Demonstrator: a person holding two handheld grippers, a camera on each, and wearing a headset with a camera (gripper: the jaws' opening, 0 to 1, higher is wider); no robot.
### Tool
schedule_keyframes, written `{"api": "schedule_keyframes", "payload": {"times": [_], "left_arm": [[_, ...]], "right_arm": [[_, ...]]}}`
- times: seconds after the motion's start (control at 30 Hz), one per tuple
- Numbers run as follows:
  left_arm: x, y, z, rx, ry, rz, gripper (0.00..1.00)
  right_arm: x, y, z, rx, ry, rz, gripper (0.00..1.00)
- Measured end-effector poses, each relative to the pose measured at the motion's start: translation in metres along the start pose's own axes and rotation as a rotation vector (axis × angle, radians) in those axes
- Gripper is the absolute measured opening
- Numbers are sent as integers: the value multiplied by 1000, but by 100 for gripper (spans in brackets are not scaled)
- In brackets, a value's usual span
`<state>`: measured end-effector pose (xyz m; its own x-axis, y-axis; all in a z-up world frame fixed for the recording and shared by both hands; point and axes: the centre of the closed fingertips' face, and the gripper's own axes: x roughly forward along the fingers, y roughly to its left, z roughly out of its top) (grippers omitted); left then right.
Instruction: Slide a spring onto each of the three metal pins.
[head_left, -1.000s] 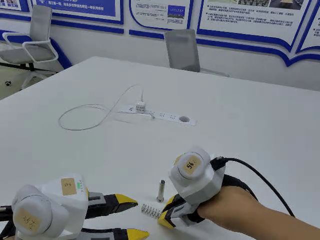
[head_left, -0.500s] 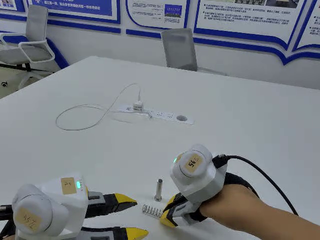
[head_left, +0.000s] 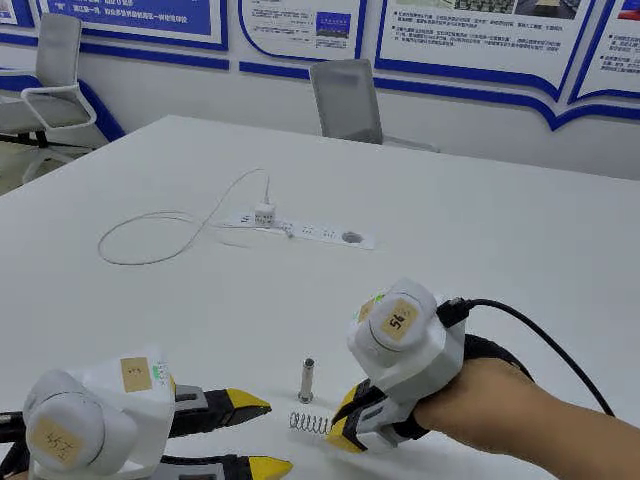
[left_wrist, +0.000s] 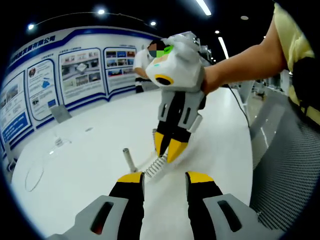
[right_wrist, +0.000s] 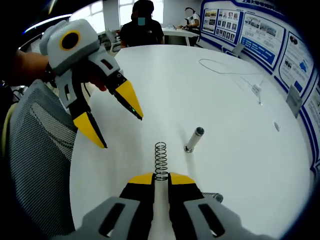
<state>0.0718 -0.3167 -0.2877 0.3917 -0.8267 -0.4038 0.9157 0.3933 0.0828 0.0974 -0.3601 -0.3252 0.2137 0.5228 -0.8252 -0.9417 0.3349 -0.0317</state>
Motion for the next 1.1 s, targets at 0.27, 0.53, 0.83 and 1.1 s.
{"api": "schedule_keyframes", "payload": {"times": [0.27, 0.53, 0.83, 1.1], "left_arm": [[5, -6, 3, 20, 1, -20, 33], [7, -12, 6, 42, 6, -40, 32], [8, -17, 8, 70, 11, -56, 29], [8, -25, 8, 88, 16, -88, 21]], "right_arm": [[-17, 14, 1, -42, -1, 28, 11], [-30, 28, 8, -93, -2, 57, 11], [-36, 39, 15, -137, 2, 81, 11], [-40, 48, 16, -178, 19, 118, 11]]}}
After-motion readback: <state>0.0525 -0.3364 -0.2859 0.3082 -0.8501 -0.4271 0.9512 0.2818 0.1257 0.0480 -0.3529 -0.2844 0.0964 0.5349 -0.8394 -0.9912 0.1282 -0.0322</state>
